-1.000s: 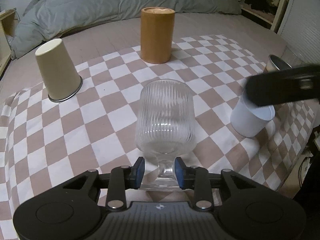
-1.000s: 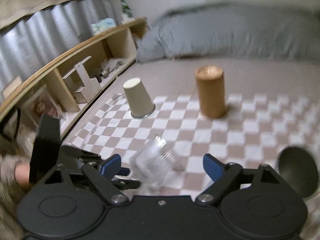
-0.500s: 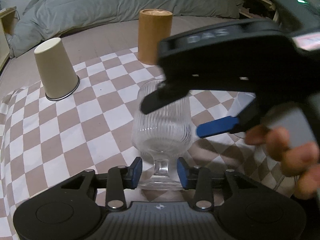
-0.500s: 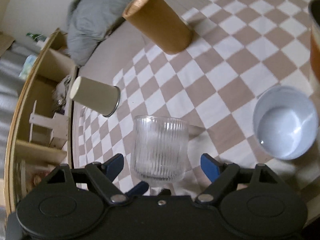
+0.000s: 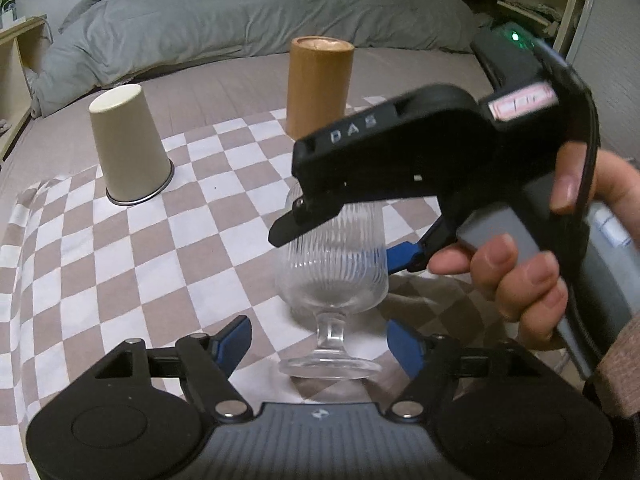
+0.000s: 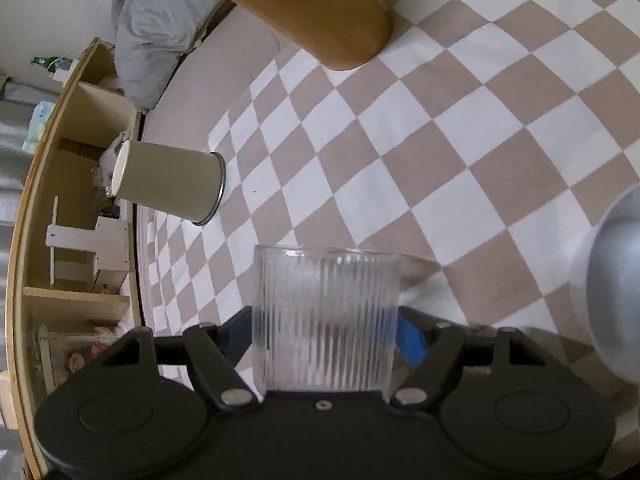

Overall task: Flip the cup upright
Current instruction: 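Grasp the glass bowl with the right tool while the left tool releases the stem, then lower the ribbed glass upright onto the cloth and open the right tool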

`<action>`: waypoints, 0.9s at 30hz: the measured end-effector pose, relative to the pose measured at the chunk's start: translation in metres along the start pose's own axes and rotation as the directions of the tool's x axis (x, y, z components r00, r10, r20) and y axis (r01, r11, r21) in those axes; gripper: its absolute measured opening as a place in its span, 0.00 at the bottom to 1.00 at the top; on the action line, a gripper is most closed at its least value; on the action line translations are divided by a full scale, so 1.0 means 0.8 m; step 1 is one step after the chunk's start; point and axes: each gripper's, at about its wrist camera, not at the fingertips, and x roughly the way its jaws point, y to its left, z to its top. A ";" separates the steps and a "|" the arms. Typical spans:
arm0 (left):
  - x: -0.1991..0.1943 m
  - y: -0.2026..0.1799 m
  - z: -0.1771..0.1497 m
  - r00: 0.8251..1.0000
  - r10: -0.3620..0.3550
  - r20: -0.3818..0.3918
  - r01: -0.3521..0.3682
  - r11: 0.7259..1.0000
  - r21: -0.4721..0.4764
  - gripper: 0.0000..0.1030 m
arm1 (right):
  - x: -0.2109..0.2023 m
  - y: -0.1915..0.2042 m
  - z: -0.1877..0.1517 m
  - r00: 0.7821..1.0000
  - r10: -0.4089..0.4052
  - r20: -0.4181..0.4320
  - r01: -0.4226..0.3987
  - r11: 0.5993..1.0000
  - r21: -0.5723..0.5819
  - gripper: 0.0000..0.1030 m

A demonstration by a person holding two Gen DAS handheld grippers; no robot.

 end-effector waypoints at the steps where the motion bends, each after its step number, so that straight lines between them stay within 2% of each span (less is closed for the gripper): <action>1: -0.001 0.000 0.000 1.000 0.000 0.003 0.000 1.000 0.001 0.73 | -0.001 0.000 -0.001 1.000 0.005 0.001 -0.005 1.000 -0.015 0.72; 6: -0.011 0.002 -0.002 1.000 0.003 0.019 -0.002 1.000 -0.020 0.78 | -0.006 -0.001 -0.003 0.999 0.032 0.013 -0.031 0.997 -0.066 0.71; 10: -0.026 0.008 -0.002 0.999 0.010 0.047 -0.007 0.998 -0.066 0.80 | -0.023 0.012 -0.013 0.998 0.033 0.062 -0.021 0.983 -0.183 0.71; 13: -0.035 0.010 -0.004 0.998 0.017 0.067 -0.011 0.996 -0.087 0.81 | -0.045 0.023 -0.026 0.989 0.028 0.143 0.018 0.951 -0.310 0.71; 18: -0.046 0.018 -0.013 0.995 0.058 0.087 -0.047 0.991 -0.125 0.81 | -0.071 0.031 -0.043 0.967 0.036 0.254 0.087 0.886 -0.456 0.71; 22: -0.055 0.034 -0.023 0.990 0.098 0.100 -0.081 0.983 -0.166 0.81 | -0.081 0.036 -0.068 0.939 0.042 0.342 0.171 0.805 -0.567 0.71; 24: -0.059 0.044 -0.028 0.987 0.119 0.106 -0.096 0.976 -0.196 0.81 | -0.083 0.035 -0.082 0.927 0.048 0.373 0.202 0.772 -0.602 0.71; 27: -0.064 0.060 -0.034 0.984 0.142 0.108 -0.112 0.961 -0.252 0.81 | -0.087 0.030 -0.104 0.907 0.057 0.417 0.240 0.744 -0.623 0.71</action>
